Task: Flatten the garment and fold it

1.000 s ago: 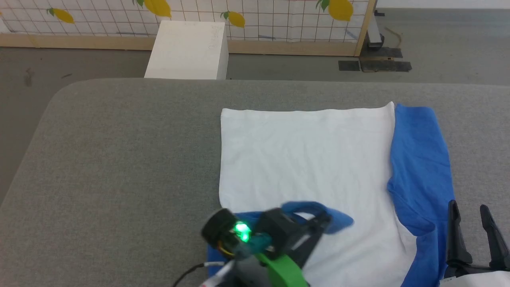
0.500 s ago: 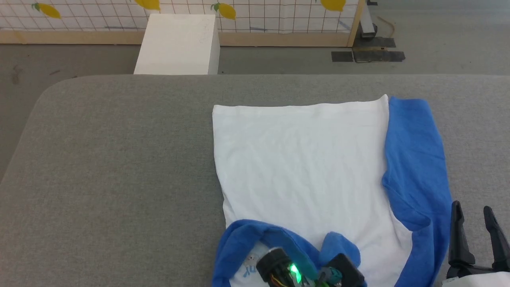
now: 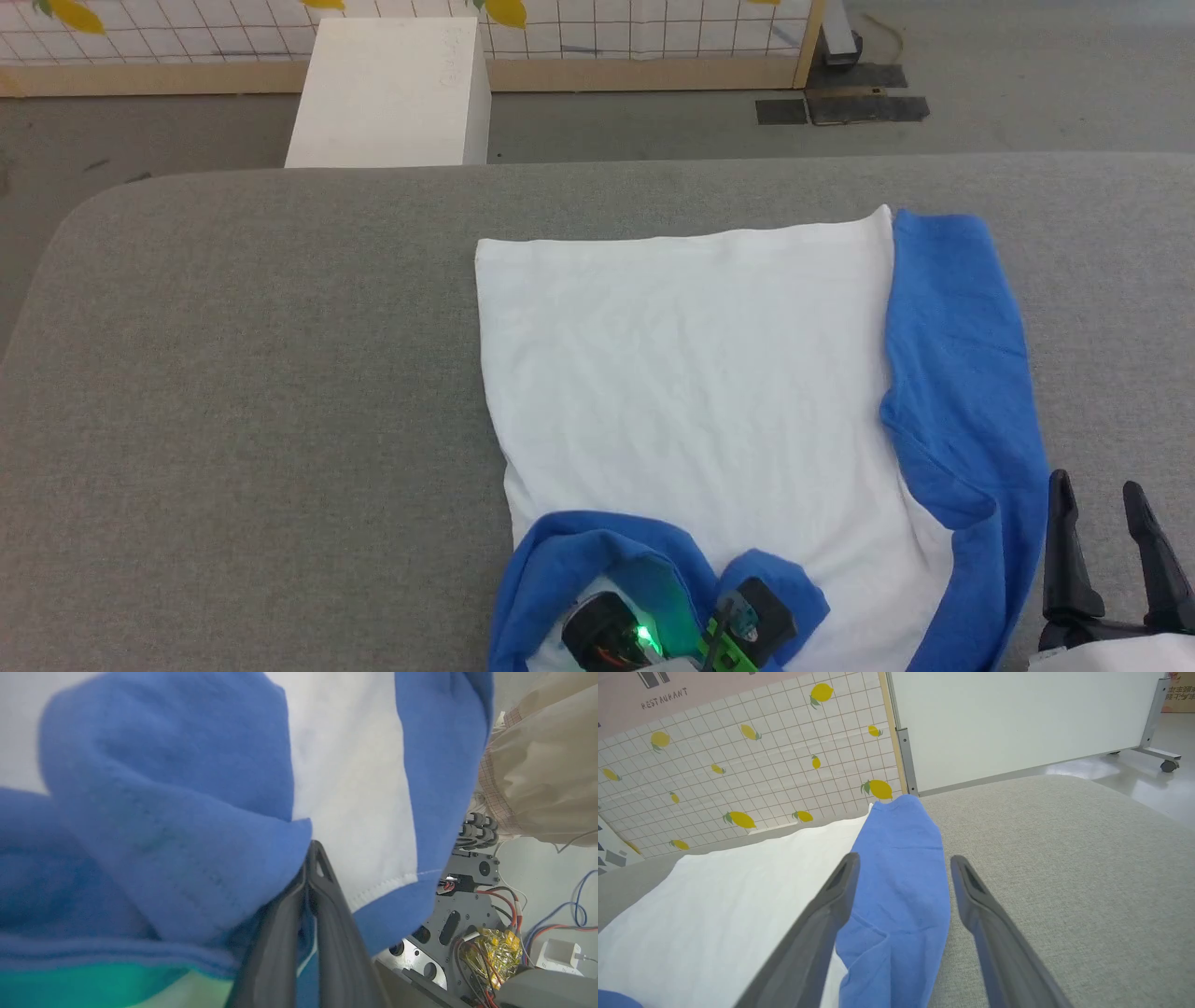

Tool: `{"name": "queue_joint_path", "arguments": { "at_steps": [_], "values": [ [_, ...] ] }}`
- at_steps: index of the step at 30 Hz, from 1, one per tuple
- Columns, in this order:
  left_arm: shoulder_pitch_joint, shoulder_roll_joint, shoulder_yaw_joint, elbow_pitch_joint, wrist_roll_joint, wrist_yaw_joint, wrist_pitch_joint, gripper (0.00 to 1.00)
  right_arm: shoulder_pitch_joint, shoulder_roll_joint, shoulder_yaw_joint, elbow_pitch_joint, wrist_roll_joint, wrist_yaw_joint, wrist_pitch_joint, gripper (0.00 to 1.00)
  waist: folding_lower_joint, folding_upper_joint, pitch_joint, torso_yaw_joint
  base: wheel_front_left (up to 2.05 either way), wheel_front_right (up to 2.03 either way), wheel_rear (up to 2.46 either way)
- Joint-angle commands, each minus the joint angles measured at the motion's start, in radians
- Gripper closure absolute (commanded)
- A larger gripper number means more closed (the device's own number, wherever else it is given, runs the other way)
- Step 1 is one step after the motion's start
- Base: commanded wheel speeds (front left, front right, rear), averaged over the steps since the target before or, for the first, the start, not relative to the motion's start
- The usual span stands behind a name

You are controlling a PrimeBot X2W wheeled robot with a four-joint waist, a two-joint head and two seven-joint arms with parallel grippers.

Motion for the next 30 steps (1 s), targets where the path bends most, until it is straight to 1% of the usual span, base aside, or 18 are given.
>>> {"name": "queue_joint_path", "arguments": {
  "at_steps": [1,2,6,8,10,13,16,19,21,23,26,30],
  "values": [
    [-0.015,-0.001,0.005,0.012,-0.008,0.012,-0.013,0.16,-0.012,0.0,-0.001,0.005,0.003,-0.001,-0.004,0.0,0.0001,-0.0001,-0.003,0.002,0.0,0.0,0.0],
    [-0.017,-0.002,0.004,0.012,-0.014,0.012,-0.017,0.0,-0.011,0.0,0.0,0.006,0.003,-0.001,-0.003,0.0,0.0001,-0.0001,-0.005,0.002,0.0,0.0,0.0],
    [-0.018,-0.006,0.027,-0.029,-0.073,0.018,-0.034,0.0,-0.006,0.001,0.001,0.009,0.001,-0.001,0.002,0.0,0.0001,-0.0001,-0.018,0.009,0.0,0.0,0.0],
    [-0.016,-0.006,0.054,-0.088,-0.127,0.024,-0.028,0.0,0.001,0.001,-0.003,0.008,0.0,-0.001,0.004,0.0,0.0001,-0.0001,-0.029,0.017,0.0,0.0,0.0],
    [-0.02,-0.007,0.074,-0.149,-0.158,0.032,-0.016,0.0,0.007,0.001,-0.007,0.006,-0.002,-0.001,0.007,0.0,0.0001,-0.0001,-0.035,0.023,0.0,0.0,0.0],
    [-0.019,0.002,0.131,-0.279,-0.206,0.058,-0.006,0.0,0.013,0.001,-0.013,-0.002,-0.003,-0.001,0.013,0.0,0.0001,-0.0001,-0.043,0.033,0.0,0.0,0.0],
    [-0.015,0.027,0.196,-0.392,-0.21,0.096,-0.04,0.0,0.015,0.001,-0.015,-0.009,-0.002,-0.001,0.017,0.0,0.0001,-0.0001,-0.046,0.039,0.0,0.0,0.0],
    [0.008,0.058,0.263,-0.483,-0.189,0.144,-0.104,0.0,0.018,0.001,-0.016,-0.014,0.0,-0.001,0.018,0.0,0.0001,-0.0001,-0.046,0.043,0.0,0.0,0.0],
    [0.039,0.07,0.306,-0.533,-0.188,0.171,-0.152,0.0,0.019,0.001,-0.014,-0.018,0.002,-0.001,0.018,0.0,0.0001,-0.0001,-0.043,0.043,0.0,0.0,0.0],
    [0.07,0.084,0.351,-0.575,-0.171,0.198,-0.218,0.0,0.02,0.001,-0.013,-0.021,0.003,-0.001,0.018,0.0,0.0001,-0.0001,-0.04,0.042,0.0,0.0,0.0],
    [0.127,0.107,0.432,-0.616,-0.123,0.245,-0.359,0.0,0.022,0.001,-0.014,-0.025,0.004,-0.001,0.017,0.0,0.0001,-0.0001,-0.035,0.04,0.0,0.0,0.0],
    [0.229,0.125,0.541,-0.613,-0.085,0.319,-0.53,0.0,0.024,0.001,-0.018,-0.029,0.003,-0.001,0.017,0.0,0.0001,-0.0001,-0.029,0.039,0.0,0.0,0.0]
  ]
}}
